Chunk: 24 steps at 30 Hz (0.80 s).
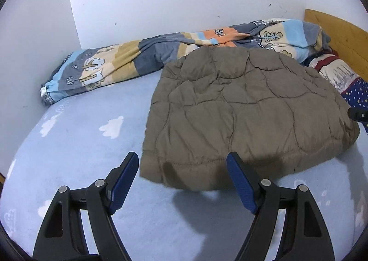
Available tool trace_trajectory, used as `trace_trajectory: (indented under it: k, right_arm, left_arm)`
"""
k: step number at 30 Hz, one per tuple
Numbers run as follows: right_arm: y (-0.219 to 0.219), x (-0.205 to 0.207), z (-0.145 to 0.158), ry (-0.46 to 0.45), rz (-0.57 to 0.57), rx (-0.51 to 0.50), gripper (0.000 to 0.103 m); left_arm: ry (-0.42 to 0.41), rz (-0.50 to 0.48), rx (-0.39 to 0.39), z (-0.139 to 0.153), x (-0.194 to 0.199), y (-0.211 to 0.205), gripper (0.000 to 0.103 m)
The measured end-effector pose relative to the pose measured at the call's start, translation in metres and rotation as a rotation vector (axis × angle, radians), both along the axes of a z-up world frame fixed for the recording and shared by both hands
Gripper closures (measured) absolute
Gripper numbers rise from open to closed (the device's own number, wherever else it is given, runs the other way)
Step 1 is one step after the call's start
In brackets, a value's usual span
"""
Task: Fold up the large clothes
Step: 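Open both grippers and release the folded jacket onto the bed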
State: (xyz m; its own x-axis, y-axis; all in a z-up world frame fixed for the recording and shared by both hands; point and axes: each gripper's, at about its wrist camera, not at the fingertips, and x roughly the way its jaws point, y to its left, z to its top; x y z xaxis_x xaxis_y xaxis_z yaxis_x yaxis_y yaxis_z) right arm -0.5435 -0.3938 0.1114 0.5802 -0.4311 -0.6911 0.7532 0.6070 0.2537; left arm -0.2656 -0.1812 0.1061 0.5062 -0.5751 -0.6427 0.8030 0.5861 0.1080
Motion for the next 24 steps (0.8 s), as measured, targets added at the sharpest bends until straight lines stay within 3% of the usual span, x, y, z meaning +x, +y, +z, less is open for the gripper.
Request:
trace_trajectory:
  k: [4, 7, 10, 12, 16, 20, 24]
  right_arm:
    - [-0.007, 0.018, -0.006, 0.022, 0.000, -0.032, 0.067]
    - [-0.011, 0.029, -0.013, 0.048, 0.009, -0.059, 0.067]
    - [-0.019, 0.042, -0.029, 0.078, 0.022, -0.040, 0.067]
    - [-0.024, 0.048, -0.039, 0.099, 0.024, -0.013, 0.067]
    - [-0.030, 0.052, -0.051, 0.102, 0.027, 0.020, 0.066]
    - [-0.031, 0.051, -0.051, 0.111, 0.032, 0.034, 0.066]
    - [-0.032, 0.035, -0.036, 0.044, 0.016, 0.072, 0.066]
  left_arm:
    - [-0.021, 0.010, -0.027, -0.004, 0.008, -0.016, 0.025]
    - [0.022, 0.012, 0.011, -0.016, 0.019, -0.027, 0.025]
    - [0.068, 0.046, 0.095, -0.035, 0.032, -0.035, 0.025]
    - [0.126, 0.052, 0.092, -0.043, 0.041, -0.035, 0.024]
    - [0.125, 0.058, 0.102, -0.045, 0.041, -0.036, 0.022]
    - [0.145, 0.068, 0.075, -0.036, 0.042, -0.030, 0.022]
    - [0.120, 0.120, -0.005, -0.014, 0.050, -0.016, 0.022]
